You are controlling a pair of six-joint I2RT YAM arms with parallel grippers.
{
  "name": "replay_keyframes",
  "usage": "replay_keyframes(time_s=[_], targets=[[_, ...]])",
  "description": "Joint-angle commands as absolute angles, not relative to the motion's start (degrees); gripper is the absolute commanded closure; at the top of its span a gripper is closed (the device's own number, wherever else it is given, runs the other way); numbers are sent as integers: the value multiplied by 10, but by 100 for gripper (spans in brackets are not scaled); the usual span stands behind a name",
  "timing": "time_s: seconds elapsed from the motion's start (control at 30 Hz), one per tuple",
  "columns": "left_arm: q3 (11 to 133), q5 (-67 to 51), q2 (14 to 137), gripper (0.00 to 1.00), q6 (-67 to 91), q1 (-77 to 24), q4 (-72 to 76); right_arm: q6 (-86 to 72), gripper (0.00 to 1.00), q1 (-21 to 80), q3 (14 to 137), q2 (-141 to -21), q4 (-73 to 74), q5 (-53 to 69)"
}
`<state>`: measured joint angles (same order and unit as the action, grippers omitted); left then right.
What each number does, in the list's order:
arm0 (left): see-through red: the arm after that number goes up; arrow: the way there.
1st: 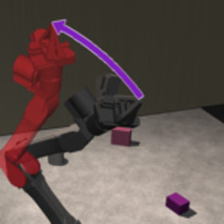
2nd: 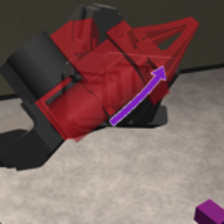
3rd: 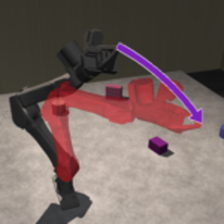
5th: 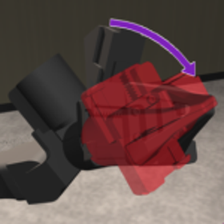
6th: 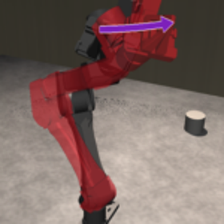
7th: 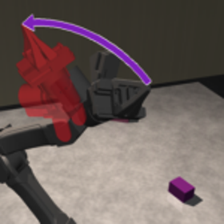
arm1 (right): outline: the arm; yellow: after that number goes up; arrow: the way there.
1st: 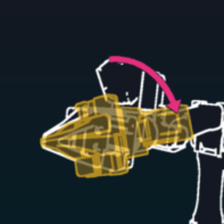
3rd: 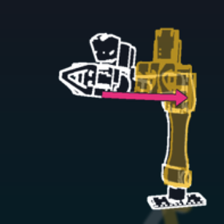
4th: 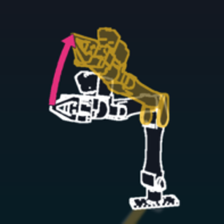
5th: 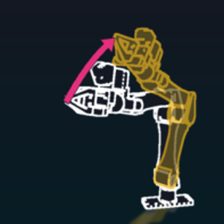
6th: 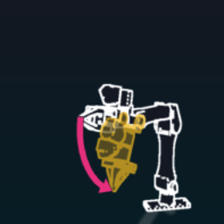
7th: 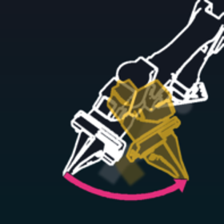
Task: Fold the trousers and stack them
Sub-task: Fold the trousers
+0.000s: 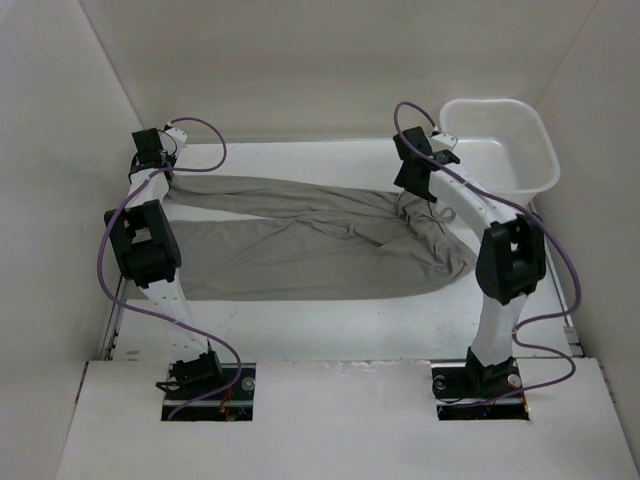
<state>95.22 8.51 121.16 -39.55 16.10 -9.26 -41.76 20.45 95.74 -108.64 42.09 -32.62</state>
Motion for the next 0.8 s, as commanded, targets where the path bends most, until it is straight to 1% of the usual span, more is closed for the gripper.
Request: replay_keyframes(time_s=[0.0, 0.1, 0.27, 0.5, 0.73, 0.77], targets=[[956, 83, 1154, 91, -400, 161, -76, -487, 27, 182, 978, -1126, 455, -366], [956, 81, 1154, 91, -400, 161, -78, -521, 21, 166, 988, -1148, 452, -368], [956, 83, 1160, 91, -401, 161, -78, -495, 19, 155, 1039, -1199, 428, -331], [954, 83, 1163, 91, -398, 161, -78, -498, 16, 151, 1020, -1183, 413, -303], [957, 87, 1168, 91, -396, 160, -75, -553, 16, 132, 1034, -1224, 417, -267], [959, 87, 1168, 91, -396, 160, -75, -550, 19, 132, 1043, -1232, 417, -267]])
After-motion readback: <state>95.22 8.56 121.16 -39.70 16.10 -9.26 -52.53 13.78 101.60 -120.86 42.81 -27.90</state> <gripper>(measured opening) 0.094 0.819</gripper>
